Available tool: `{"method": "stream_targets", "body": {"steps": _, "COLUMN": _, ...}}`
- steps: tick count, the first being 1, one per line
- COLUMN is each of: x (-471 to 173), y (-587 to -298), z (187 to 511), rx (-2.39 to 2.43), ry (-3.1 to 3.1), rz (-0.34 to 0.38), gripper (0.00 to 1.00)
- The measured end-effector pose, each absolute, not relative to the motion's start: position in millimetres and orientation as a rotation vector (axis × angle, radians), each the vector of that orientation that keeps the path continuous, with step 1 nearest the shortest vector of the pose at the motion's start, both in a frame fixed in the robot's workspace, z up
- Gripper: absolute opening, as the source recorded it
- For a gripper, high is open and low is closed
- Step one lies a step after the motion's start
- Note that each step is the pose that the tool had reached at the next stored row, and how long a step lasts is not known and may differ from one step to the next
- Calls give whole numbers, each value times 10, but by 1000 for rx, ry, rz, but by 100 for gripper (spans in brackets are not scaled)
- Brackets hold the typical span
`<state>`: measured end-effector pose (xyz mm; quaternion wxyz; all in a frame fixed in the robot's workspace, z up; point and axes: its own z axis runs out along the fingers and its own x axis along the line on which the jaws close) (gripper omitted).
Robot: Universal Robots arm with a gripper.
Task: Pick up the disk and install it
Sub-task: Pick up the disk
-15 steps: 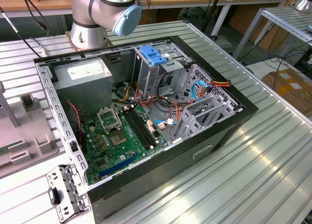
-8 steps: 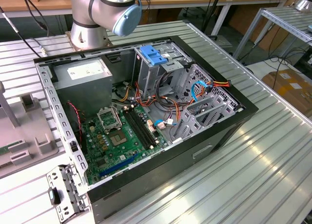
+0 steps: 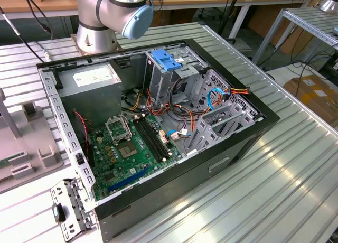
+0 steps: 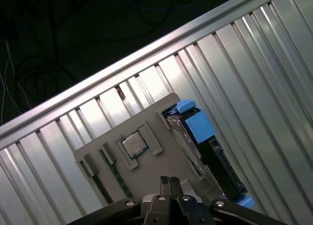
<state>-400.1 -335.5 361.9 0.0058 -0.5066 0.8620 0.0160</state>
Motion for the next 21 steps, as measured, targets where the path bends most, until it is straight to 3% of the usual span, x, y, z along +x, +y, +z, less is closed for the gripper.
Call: {"method": "stream_targets", "body": {"steps": 21, "x": -4001, "y": -3355, "z": 3619, "rx": -1741, "ry": 2603, "rz": 51, "gripper": 11}}
